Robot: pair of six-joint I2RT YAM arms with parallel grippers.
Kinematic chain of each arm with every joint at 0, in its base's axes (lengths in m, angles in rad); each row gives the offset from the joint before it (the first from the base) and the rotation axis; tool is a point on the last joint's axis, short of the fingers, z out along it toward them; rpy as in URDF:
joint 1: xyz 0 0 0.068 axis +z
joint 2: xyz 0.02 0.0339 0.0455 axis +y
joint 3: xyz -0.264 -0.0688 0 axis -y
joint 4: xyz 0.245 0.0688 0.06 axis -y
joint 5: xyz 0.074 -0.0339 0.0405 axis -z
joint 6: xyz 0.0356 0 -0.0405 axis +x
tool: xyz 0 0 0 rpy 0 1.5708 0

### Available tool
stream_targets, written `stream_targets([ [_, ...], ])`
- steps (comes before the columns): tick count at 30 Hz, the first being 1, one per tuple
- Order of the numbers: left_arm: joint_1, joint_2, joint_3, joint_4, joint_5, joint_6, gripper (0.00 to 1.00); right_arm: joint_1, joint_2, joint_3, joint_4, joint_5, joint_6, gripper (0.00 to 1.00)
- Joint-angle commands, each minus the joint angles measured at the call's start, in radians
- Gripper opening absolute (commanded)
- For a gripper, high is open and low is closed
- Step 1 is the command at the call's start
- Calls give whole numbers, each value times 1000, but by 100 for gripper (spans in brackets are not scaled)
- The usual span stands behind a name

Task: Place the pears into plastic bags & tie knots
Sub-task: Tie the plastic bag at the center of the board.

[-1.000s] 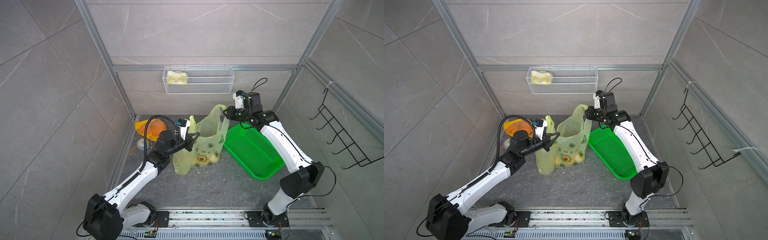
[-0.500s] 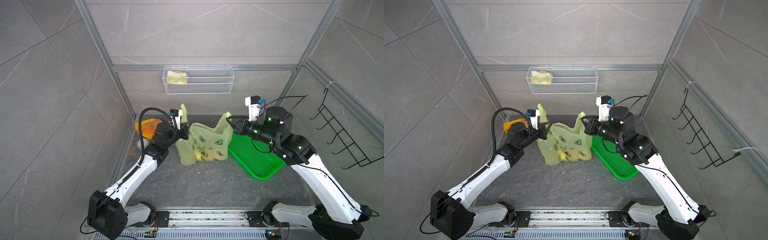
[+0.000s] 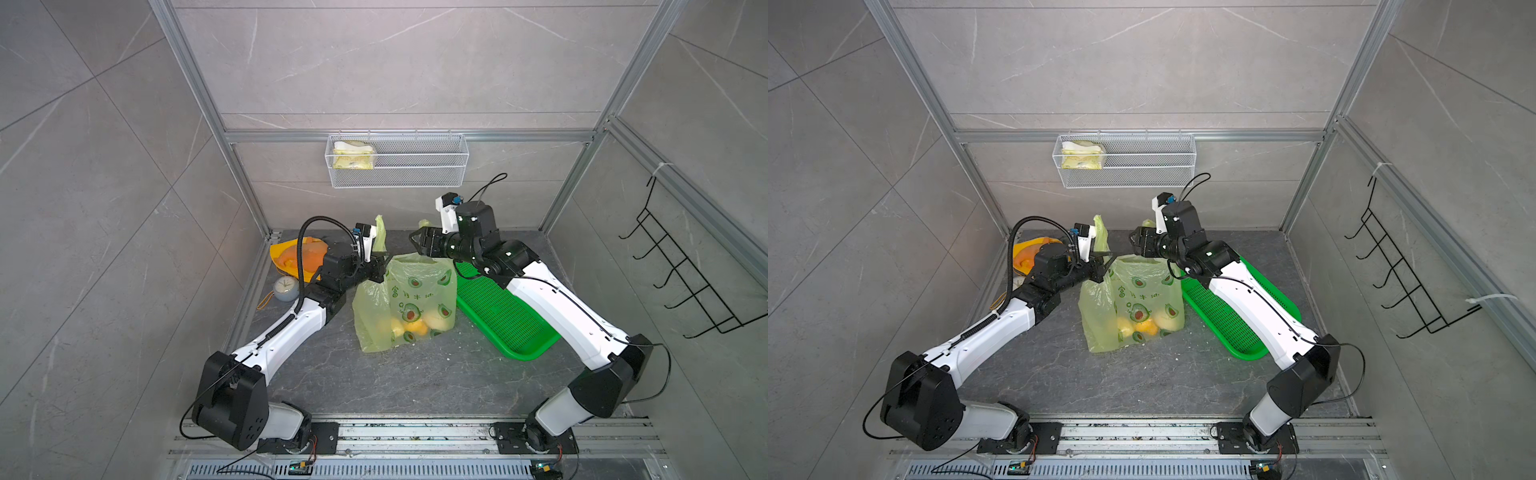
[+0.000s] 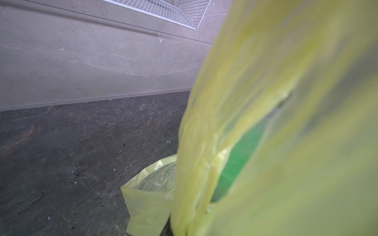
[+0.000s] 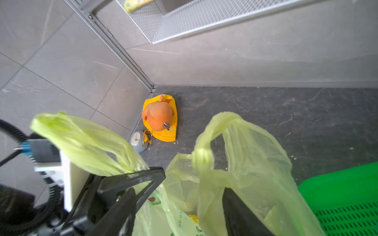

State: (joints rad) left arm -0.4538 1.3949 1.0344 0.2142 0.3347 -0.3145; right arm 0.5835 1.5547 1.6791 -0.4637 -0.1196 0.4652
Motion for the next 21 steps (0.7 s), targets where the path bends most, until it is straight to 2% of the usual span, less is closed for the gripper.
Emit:
stream_targets([
  [1,12,-15,21,50,50,1,0,-66,-206,-106,88,-101,-58,86],
  [6,14,-26,20,44,75,5,0,-217,-425,-357,135,-149,-69,95],
  [11,14,-49,18,25,91,26,0,-286,-459,-535,254,-210,-83,97],
  [16,15,-54,23,23,122,21,0,-315,-400,-631,431,-356,-94,97],
  [21,14,-44,27,23,161,11,0,-318,-233,-616,568,-466,-92,97],
])
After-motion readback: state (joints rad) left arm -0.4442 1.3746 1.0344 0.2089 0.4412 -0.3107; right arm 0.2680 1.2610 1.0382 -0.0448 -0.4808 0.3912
